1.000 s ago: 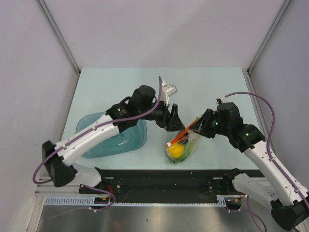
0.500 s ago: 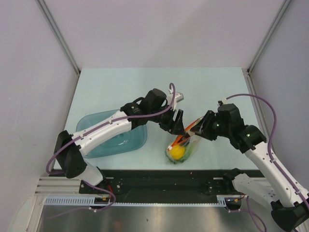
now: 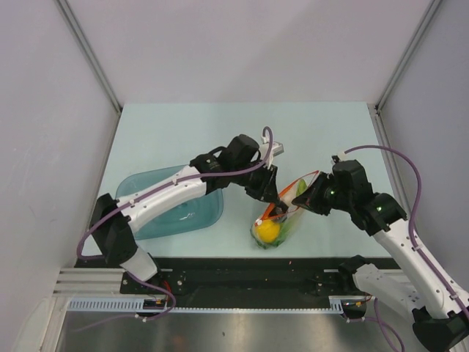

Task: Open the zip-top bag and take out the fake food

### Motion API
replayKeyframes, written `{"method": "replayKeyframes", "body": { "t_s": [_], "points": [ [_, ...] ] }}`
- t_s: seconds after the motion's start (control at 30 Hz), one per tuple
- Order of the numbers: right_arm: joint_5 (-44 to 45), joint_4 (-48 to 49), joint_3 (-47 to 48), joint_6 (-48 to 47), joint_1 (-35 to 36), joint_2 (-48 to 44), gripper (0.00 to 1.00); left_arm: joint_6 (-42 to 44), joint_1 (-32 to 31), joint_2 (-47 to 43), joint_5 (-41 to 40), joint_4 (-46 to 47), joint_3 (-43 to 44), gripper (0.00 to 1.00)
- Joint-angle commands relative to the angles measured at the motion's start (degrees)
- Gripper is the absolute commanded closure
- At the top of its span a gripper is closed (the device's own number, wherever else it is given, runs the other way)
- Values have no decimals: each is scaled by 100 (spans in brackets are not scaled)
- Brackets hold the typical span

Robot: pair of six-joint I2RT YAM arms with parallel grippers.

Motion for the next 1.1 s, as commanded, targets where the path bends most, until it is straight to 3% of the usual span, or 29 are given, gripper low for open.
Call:
{"method": "replayKeyframes", "body": {
  "t_s": [0.0,0.07,0.27,0.53,0.6,0.63,0.83,0.97,1.07],
  "points": [
    [165,-152,471,-303,12,-5,100,43,-24,311,-132,-328,747,81],
    [324,-486,745,-497,-15,83,100,52,-24,374,-255,-521,1071,100],
    [439,-1067,1150,-1297,-392,224,100,-106,-24,-285,-1590,-311,872,100],
    [194,-1217,1502,-2140,-700,646,100,-300,-24,-566,-1459,-206,-33,100],
    [-121,-1147,1449,-2177,-718,769,100,-212,-24,-707,-1398,-153,-157,93],
    [-228,-1033,1423,-2177,-700,795,100,-177,-24,-733,-1363,-127,-149,82],
    [-677,-768,1414,-2054,-674,857,100,219,-103,-901,-1003,83,536,48],
    [-791,-742,1440,-2001,-630,866,100,141,-252,-857,-766,409,950,45],
    [-818,-707,1458,-1931,-595,857,100,26,-393,-576,-642,366,1117,54]
  ]
}}
